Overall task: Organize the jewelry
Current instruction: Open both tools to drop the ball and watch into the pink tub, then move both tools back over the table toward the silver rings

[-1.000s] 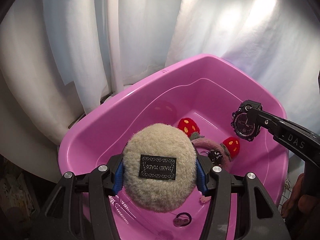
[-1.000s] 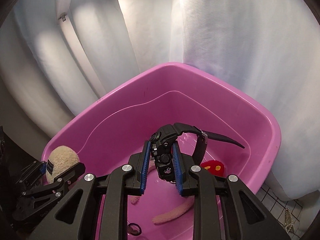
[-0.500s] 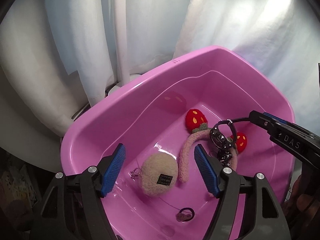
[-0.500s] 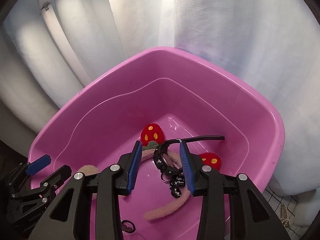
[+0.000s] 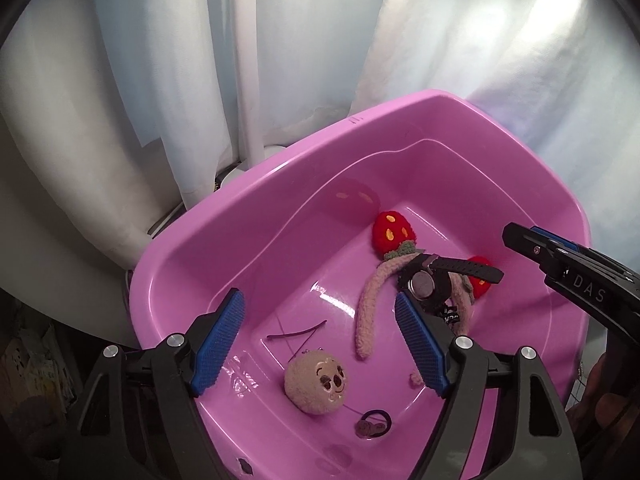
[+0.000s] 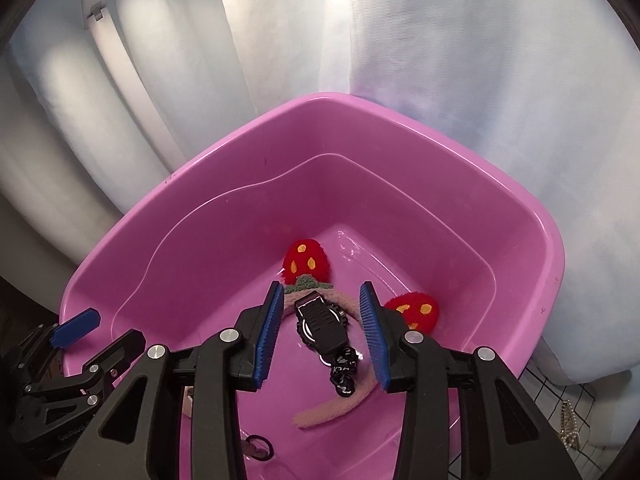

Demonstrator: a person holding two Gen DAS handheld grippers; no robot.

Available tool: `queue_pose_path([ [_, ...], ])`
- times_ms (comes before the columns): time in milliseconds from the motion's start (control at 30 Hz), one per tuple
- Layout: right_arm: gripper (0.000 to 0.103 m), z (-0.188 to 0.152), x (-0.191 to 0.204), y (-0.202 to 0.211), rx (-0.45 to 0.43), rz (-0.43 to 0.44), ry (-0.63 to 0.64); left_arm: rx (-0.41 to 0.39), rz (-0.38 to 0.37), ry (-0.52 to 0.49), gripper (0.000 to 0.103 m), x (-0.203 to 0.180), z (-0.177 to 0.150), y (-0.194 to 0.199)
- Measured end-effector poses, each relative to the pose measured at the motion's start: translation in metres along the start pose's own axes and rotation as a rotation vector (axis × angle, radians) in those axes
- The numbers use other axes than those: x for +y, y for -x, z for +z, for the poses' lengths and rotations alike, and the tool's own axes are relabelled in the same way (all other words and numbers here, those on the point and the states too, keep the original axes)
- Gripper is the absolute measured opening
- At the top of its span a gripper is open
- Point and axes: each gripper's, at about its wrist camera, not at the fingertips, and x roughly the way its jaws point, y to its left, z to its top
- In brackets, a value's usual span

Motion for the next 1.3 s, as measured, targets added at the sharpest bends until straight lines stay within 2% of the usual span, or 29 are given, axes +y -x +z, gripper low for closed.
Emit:
queue_pose_path([
  [367, 0.044, -0.009, 0.002, 0.02, -0.031, -0.001, 0.005, -0.04, 0.003, -0.009, 0.076, 0.0, -0.001, 0.02],
  [533, 0.054, -0.014, 0.003, 0.04, -0.071, -0.001, 0.008, -0.063, 0.004, -0.01, 0.076, 0.001, -0.005, 0.034],
  [767, 0.057, -0.034, 0.007, 0.079, -0.137, 0.007, 0.021, -0.088, 0.002, -0.026, 0.076, -0.005, -0.02, 0.056],
  [1033, 0.061, -0.094, 0.002, 0.126, -0.222, 0.017, -0.032, -0.127, -0.026, -0.044, 0.076, -0.013, -0.053, 0.089],
  [1200, 0.061, -0.145, -0.009, 0.148, -0.224, 0.015, -0.049, -0.146, -0.028, -0.064, 0.076, -0.025, -0.081, 0.108],
  [1300, 0.061, -0.177, -0.027, 0.161, -0.222, 0.02, -0.086, -0.161, -0.044, -0.07, 0.082, -0.035, -0.098, 0.119],
])
